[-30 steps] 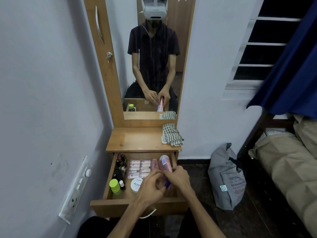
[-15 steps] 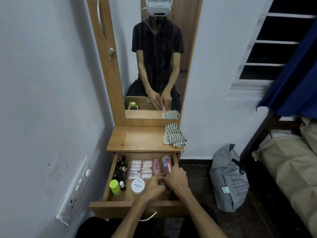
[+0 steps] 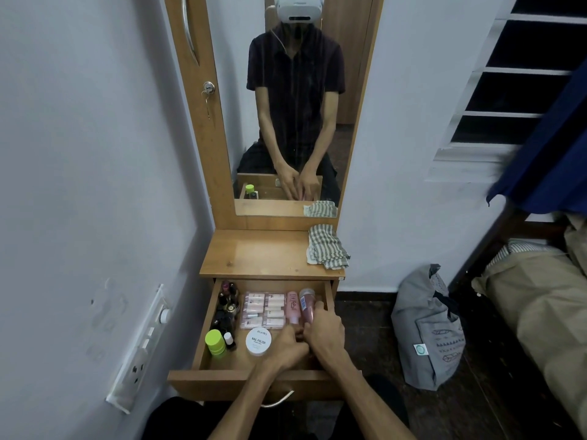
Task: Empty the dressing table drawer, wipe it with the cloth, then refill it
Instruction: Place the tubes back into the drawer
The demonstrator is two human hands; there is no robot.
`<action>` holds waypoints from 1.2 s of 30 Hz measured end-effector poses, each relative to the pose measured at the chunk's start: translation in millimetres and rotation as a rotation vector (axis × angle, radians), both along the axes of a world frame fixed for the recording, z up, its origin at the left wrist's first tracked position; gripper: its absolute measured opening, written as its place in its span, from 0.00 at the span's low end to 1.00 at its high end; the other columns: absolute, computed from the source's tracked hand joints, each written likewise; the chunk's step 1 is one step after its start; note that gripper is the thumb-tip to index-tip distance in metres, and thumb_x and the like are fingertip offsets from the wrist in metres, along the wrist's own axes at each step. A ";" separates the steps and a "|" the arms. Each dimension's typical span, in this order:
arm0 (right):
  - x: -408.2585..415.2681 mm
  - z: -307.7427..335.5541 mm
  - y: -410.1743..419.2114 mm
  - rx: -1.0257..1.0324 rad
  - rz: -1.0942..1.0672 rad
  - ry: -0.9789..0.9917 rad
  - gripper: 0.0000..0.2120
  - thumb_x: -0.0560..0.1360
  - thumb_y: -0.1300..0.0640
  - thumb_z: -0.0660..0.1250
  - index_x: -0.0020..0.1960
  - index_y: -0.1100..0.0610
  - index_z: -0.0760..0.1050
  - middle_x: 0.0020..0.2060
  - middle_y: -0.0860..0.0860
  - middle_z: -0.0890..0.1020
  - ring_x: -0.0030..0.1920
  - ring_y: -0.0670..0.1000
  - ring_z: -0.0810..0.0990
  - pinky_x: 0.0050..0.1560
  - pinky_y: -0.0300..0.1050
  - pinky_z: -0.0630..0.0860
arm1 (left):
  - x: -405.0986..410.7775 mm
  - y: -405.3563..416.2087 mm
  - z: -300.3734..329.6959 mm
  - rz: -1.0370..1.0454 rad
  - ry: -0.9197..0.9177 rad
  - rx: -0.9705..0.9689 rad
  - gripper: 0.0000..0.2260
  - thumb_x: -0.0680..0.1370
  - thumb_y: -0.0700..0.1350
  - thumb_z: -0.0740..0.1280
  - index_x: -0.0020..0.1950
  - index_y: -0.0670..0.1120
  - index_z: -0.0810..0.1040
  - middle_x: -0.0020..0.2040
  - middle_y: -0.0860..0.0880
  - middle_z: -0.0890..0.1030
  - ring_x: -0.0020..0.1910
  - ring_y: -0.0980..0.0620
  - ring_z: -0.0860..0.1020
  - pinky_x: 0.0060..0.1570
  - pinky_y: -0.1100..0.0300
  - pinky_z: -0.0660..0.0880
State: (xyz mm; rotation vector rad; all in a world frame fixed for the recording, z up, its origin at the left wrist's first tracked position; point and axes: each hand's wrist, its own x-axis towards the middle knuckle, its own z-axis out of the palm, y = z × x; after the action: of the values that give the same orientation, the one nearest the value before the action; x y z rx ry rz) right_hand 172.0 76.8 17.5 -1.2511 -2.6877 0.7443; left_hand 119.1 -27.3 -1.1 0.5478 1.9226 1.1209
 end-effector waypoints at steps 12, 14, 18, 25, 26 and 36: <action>35.7 16.6 -0.5 -0.017 -0.085 0.251 0.06 0.77 0.48 0.70 0.48 0.50 0.83 0.37 0.42 0.81 0.33 0.37 0.74 0.34 0.27 0.64 | 1.0 -12.5 21.0 0.077 0.059 0.076 0.14 0.74 0.36 0.70 0.49 0.57 0.83 0.49 0.56 0.86 0.52 0.56 0.82 0.43 0.67 0.75; 46.2 19.0 1.5 -0.040 -0.125 0.306 0.04 0.76 0.51 0.70 0.46 0.49 0.83 0.35 0.41 0.81 0.34 0.37 0.76 0.37 0.31 0.73 | -0.5 -21.3 24.5 0.128 0.101 0.096 0.14 0.75 0.35 0.69 0.49 0.55 0.84 0.48 0.54 0.86 0.50 0.54 0.82 0.42 0.65 0.74; 66.0 20.4 3.1 -0.088 -0.176 0.371 0.04 0.76 0.52 0.70 0.44 0.48 0.83 0.35 0.41 0.83 0.36 0.39 0.80 0.37 0.32 0.73 | -8.7 -53.8 36.7 0.222 0.220 0.132 0.11 0.76 0.36 0.71 0.47 0.51 0.86 0.45 0.53 0.86 0.46 0.55 0.82 0.45 0.63 0.75; 102.0 17.8 -1.6 -0.260 -0.172 0.408 0.05 0.74 0.53 0.72 0.41 0.44 0.84 0.35 0.34 0.84 0.43 0.31 0.80 0.38 0.28 0.69 | -25.1 -129.2 52.1 0.452 0.426 0.071 0.13 0.74 0.36 0.71 0.43 0.54 0.86 0.42 0.56 0.86 0.46 0.59 0.81 0.44 0.66 0.74; 107.4 17.4 -3.9 -0.283 -0.166 0.404 0.05 0.74 0.53 0.72 0.41 0.44 0.84 0.36 0.32 0.83 0.43 0.30 0.80 0.38 0.28 0.69 | -26.5 -139.4 52.7 0.486 0.447 0.070 0.13 0.74 0.36 0.71 0.42 0.55 0.85 0.41 0.56 0.86 0.44 0.59 0.82 0.43 0.64 0.75; 136.9 14.9 -20.8 -0.407 -0.238 0.403 0.04 0.76 0.53 0.73 0.50 0.48 0.84 0.44 0.42 0.85 0.48 0.43 0.82 0.42 0.34 0.71 | -32.2 -198.1 41.4 0.767 0.416 -0.037 0.12 0.73 0.40 0.75 0.56 0.47 0.83 0.53 0.49 0.81 0.54 0.49 0.77 0.53 0.53 0.74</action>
State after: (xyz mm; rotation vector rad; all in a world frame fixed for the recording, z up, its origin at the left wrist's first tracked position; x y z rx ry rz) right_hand 308.9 56.0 32.4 -1.2919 -2.0892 1.3805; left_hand 86.9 -225.4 40.2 -0.0123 2.6203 1.5130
